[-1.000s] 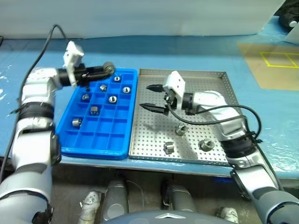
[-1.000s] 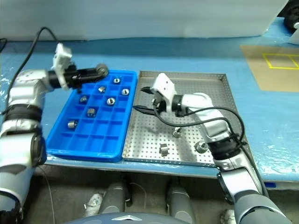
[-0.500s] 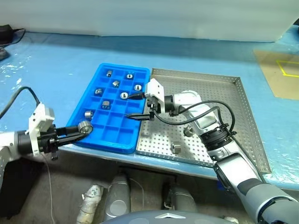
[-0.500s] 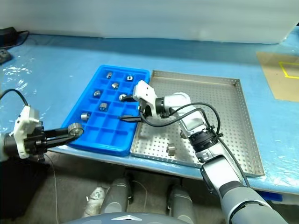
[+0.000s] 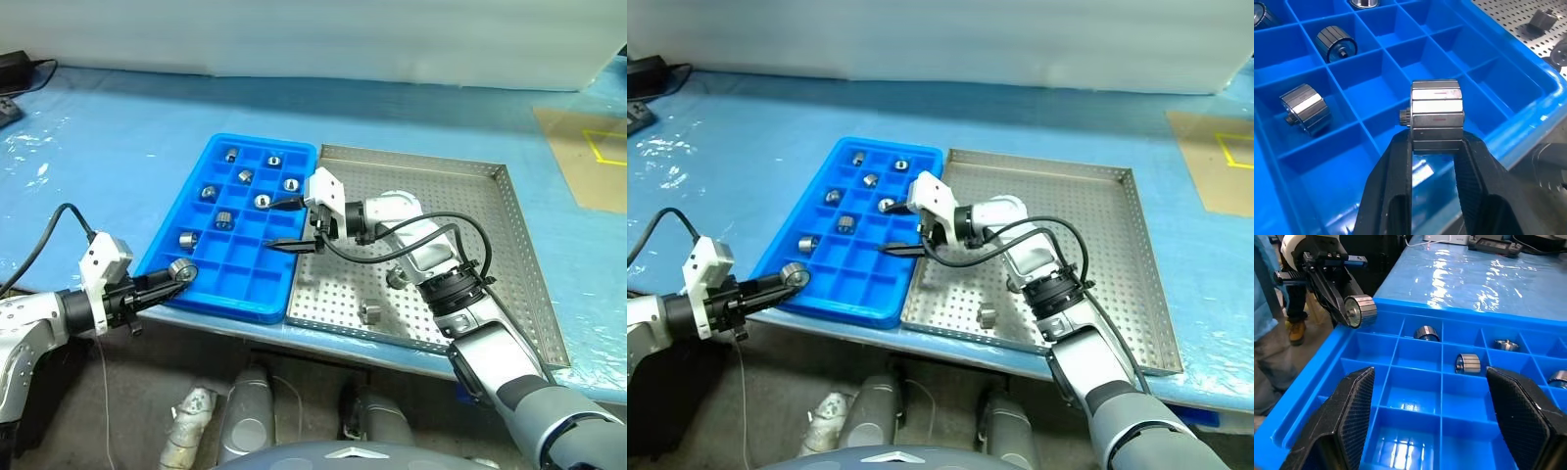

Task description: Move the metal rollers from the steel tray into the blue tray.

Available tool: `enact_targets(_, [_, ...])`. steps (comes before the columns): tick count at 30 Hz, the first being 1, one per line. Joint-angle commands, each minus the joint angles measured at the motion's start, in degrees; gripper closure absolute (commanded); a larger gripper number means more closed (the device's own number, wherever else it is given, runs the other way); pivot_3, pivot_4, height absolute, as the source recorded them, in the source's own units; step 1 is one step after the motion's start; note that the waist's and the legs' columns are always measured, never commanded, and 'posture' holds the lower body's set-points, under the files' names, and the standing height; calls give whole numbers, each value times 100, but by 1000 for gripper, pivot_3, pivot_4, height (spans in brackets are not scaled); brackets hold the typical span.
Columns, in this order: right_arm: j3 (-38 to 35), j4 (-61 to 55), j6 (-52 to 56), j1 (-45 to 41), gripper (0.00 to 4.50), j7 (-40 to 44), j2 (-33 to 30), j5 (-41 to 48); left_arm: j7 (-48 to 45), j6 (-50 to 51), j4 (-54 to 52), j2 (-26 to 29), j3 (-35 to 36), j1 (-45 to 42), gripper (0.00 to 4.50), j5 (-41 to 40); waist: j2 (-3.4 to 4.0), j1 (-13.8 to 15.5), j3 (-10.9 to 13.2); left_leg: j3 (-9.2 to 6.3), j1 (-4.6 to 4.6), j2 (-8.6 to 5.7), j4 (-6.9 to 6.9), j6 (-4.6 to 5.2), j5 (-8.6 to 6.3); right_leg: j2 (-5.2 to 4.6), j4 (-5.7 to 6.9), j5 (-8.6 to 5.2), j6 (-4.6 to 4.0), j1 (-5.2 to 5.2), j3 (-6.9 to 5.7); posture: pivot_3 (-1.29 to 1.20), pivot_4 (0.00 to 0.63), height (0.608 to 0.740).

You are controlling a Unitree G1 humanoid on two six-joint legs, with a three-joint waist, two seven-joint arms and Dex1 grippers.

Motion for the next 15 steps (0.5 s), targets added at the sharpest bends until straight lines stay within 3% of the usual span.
enact_targets(1, [-140, -326, 12, 51, 783, -73, -41, 34, 167, -260, 166, -42, -162, -112, 3649, 145, -1, -25, 0, 0, 0, -1, 0, 0, 0, 0, 0, 0, 0, 0, 0, 216, 150, 740])
enact_targets(4, [-155, -401, 45, 100, 783, -136, -88, 35, 55, -346, 213, 55, -299, -67, 3649, 146, -2, -40, -1, 0, 3, -1, 1, -1, 1, 0, 1, 0, 0, 2, 2, 206, 150, 740])
enact_targets(9, [-173, -449, 83, 124, 783, -183, -125, 51, 167, -415, 322, 103, -354, -125, 2086, 230, -2, -37, -1, 2, 12, -2, 0, -1, 0, 0, 0, 0, 0, 12, 2, 200, 150, 740])
enact_targets(15, [-214, -470, 114, 130, 783, -248, -156, 73, 157, -435, 83, 112, -357, -446, 2086, 38, -2, -36, -1, 3, 22, -2, 2, -2, 1, -2, 5, 0, 0, 22, 2, 188, 150, 740])
